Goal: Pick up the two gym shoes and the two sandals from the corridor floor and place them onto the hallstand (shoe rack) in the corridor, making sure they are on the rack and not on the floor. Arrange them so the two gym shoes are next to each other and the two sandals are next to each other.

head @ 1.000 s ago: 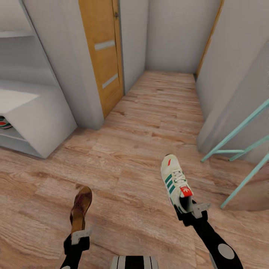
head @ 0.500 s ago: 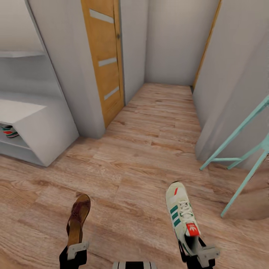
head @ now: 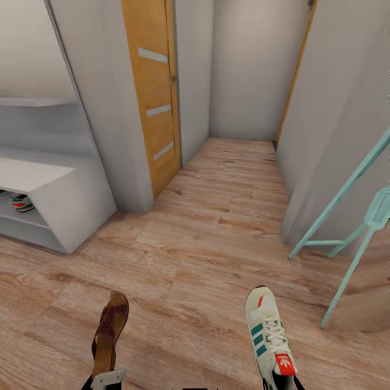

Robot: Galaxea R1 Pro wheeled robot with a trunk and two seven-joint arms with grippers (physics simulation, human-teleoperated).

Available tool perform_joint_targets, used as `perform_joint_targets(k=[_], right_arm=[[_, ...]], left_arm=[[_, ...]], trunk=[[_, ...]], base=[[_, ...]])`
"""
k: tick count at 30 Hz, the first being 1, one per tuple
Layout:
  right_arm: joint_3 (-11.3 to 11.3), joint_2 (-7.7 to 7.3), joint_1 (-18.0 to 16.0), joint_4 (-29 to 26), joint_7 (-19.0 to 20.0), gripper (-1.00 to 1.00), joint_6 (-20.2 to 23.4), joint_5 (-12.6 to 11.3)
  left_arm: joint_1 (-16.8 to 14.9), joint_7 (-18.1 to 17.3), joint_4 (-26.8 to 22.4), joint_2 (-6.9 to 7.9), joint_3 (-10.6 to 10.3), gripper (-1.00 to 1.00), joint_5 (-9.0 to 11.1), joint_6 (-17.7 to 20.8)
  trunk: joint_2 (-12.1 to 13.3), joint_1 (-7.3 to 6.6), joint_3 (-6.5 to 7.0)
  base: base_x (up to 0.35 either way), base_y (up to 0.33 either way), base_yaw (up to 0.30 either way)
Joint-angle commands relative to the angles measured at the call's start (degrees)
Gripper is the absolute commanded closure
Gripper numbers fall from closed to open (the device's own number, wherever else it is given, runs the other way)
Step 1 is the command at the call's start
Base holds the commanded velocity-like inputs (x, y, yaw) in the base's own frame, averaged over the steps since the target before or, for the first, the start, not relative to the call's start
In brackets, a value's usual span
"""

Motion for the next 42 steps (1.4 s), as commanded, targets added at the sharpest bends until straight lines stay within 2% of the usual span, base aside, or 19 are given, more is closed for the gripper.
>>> perform_joint_targets(k=[1,7,21,37,42], right_arm=[[-0.1,0.02,0.01,0.13,-0.24,1.0,-0.09,0.56],[-0.2,0.03,0.01,1.14,-0.35,1.0,-0.13,0.49],[-0.27,0.03,0.01,4.5,-0.37,1.0,0.0,0.36],[-0.24,0.03,0.01,5.45,-0.3,1.0,0.04,0.48],[-0.21,-0.02,0.01,7.26,-0.35,1.0,-0.05,0.55]], left_arm=[[0.02,0.24,0.18,-0.06,0.19,1.0,-0.71,-0.34],[0.15,0.23,1.3,-0.02,0.14,1.0,-0.76,-1.76],[0.17,0.15,1.75,-0.01,0.03,1.0,-0.82,-2.01],[0.17,0.13,1.78,0.02,0.02,1.0,-0.71,-2.01],[0.17,0.17,1.79,0.02,0.02,1.0,-0.73,-2.01]], trunk=[[0.0,-0.03,0.29],[0.08,-0.19,2.17],[0.27,-0.55,6.5],[0.48,-0.96,10.2],[0.55,-1.09,11.3]], base=[[0.0,0.0,0.0],[0.0,0.0,0.0],[0.0,0.0,0.0],[0.0,0.0,0.0],[0.0,0.0,0.0]])
